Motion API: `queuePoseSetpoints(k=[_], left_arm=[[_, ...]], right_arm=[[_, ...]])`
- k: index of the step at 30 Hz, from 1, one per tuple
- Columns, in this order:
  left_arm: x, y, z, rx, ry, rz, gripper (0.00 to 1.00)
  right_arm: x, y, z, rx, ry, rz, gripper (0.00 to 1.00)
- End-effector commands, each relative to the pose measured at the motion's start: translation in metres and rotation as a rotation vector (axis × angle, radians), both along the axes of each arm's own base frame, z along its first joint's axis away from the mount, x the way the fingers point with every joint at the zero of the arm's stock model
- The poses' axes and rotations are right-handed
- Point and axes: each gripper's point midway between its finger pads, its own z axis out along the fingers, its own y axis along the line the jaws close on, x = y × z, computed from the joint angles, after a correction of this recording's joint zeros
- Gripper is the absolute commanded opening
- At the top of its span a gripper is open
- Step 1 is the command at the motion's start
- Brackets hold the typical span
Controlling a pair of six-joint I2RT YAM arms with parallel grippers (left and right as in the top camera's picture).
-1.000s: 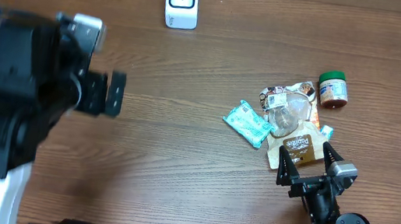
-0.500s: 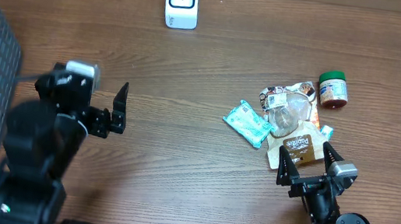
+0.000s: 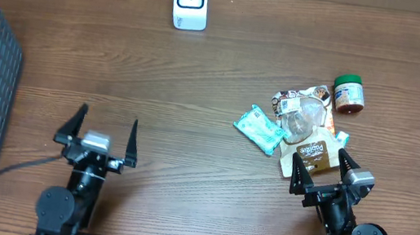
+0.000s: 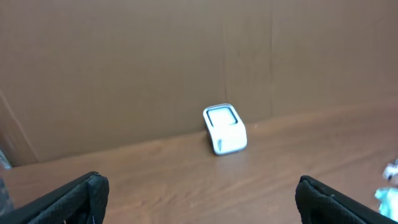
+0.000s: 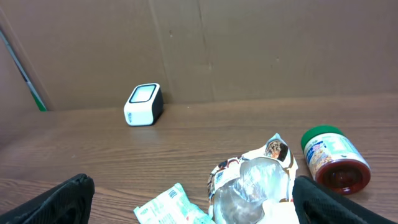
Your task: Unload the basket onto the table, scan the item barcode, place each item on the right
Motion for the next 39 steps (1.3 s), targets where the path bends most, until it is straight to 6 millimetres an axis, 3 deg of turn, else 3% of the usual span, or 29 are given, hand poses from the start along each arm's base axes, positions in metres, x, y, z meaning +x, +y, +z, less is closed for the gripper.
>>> queuePoseSetpoints(k=[1,8,11,39], left_arm=[[-0.004,0.006,-0.015,0.056,-0.027,0.033,1.0],[-0.005,0.015,-0.043,0.061,0.038,0.065,1.0],[-0.005,0.018,-0.068,0.064,0.141,0.077,1.0],[-0.005,0.019,-0.066,0.055,0.133,0.079,0.99]], right_arm=[[0.0,0.0,-0.001,0.0,-0.007,0.003,1.0],[0.0,0.0,-0.001,0.0,-0.007,0.003,1.0],[0.0,0.0,-0.001,0.0,-0.007,0.003,1.0],[0.0,0.0,-0.001,0.0,-0.007,0.003,1.0]])
